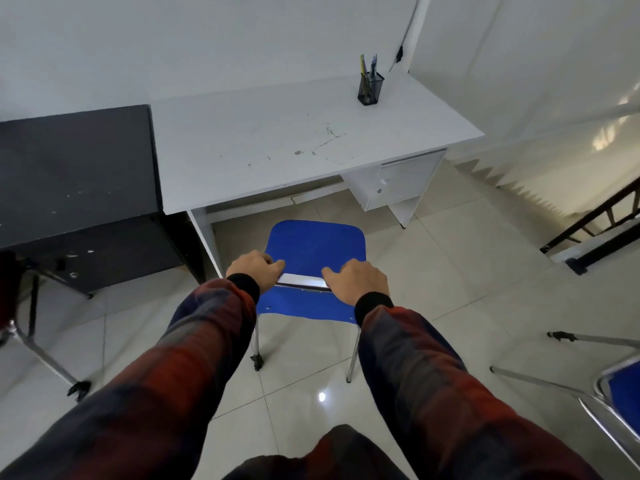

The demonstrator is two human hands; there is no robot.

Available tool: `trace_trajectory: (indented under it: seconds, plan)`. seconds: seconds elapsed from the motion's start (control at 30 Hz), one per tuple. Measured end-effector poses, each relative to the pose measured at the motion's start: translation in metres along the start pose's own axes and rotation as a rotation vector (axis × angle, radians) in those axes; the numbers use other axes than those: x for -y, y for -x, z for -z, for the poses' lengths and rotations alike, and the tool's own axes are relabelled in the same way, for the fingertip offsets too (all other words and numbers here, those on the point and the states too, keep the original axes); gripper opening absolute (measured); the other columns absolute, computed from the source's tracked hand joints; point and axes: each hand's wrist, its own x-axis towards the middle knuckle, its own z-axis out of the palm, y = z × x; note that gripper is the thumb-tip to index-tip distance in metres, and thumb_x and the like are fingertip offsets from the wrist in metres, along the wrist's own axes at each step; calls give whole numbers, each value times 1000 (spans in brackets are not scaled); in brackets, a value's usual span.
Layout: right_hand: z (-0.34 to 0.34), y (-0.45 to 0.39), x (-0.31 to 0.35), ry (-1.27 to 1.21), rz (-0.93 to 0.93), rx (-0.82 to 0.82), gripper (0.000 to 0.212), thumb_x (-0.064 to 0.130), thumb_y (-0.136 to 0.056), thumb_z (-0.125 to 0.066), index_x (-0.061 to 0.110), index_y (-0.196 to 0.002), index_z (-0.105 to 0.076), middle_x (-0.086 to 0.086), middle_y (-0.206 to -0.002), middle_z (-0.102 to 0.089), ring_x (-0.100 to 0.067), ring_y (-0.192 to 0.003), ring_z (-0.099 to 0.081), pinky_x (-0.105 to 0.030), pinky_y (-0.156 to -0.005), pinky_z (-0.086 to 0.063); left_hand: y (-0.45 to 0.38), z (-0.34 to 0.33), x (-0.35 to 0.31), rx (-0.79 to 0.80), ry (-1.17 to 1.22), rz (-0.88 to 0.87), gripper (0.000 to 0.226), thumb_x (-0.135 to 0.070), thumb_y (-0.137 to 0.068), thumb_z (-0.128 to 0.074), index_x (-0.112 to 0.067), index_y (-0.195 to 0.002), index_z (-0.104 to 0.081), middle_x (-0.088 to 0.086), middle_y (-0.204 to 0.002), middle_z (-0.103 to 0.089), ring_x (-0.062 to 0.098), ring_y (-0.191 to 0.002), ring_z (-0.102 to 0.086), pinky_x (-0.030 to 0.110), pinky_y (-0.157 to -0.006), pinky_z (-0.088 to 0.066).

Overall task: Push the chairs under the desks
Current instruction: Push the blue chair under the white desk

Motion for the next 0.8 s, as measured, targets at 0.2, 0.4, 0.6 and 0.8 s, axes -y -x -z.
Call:
trace_trajectory:
  seconds: [0.2, 0.4, 0.6, 0.8]
  plan:
    - [19, -29, -21, 29, 76, -7, 50, 58, -90, -51, 14, -66, -55, 1, -58, -47, -17, -52, -44, -28, -55, -40, 1, -7, -32, -10, 40, 31, 39, -43, -92, -47, -19, -64, -62, -2, -62, -57, 17, -59, -54, 26, -52, -35]
    - [30, -45, -47, 64, 150, -19, 50, 57, -91, -51, 15, -65, -56, 2, -55, -45, -17, -50, -42, -28, -54, -40, 1, -30, -52, -46, -7, 47, 42, -43, -93, -43, -13, -77, -67, 0, -66, -59, 16, -59, -52, 27, -58, -40]
    - [33, -57, -61, 52, 159, -43, 51, 56, -90, -51, 15, -61, -53, 2, -54, -43, -16, -49, -41, -28, -53, -40, -5, -35, -66, -59, 13, 68, 37, -46, -89, -48, -20, -65, -60, 0, -67, -61, 18, -63, -57, 29, -61, -47]
    - [31, -63, -46, 33, 156, -53, 50, 54, -90, -53, 14, -61, -50, 2, -54, -42, -16, -49, -39, -28, -52, -37, -20, -28, -58, -91, 13, 88, 37, -46, -86, -51, -19, -66, -66, -2, -64, -62, 18, -62, -58, 27, -57, -45]
